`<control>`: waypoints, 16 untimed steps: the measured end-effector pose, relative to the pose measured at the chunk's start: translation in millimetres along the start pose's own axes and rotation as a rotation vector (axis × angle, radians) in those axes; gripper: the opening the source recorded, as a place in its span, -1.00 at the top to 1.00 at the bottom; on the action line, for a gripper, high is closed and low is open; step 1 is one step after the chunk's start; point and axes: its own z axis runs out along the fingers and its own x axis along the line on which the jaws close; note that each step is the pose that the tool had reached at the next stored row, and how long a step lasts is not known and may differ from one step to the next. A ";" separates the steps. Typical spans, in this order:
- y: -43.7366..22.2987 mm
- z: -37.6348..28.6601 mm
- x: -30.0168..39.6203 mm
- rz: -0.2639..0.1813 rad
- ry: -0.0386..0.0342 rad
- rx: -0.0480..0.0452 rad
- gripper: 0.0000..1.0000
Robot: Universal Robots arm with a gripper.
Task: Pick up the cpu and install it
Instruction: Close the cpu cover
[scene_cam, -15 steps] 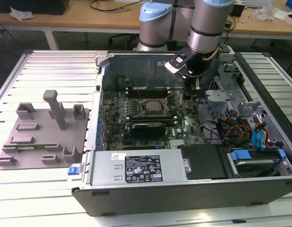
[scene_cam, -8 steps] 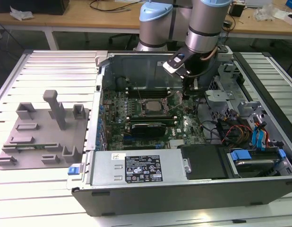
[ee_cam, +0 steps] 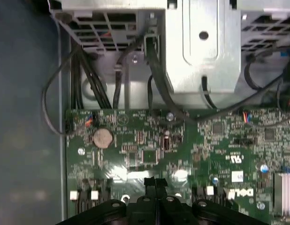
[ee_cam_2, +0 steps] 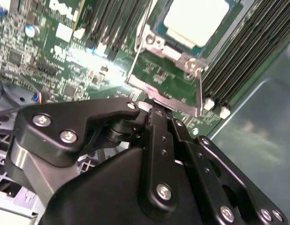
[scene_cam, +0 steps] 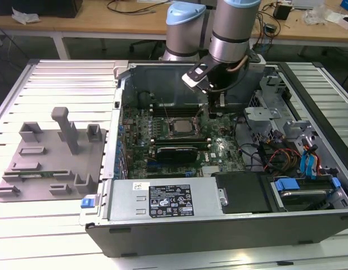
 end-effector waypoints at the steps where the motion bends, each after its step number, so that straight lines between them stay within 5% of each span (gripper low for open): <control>1: -2.2 0.0 0.0 0.000 0.0001 -0.0003 0.79; 8: -22.2 -0.2 -0.4 0.000 0.0011 -0.0029 0.79; 13: -22.7 -0.2 -0.4 0.000 0.0010 -0.0020 0.79; 16: -22.7 -0.2 -0.4 0.000 0.0008 0.0075 0.79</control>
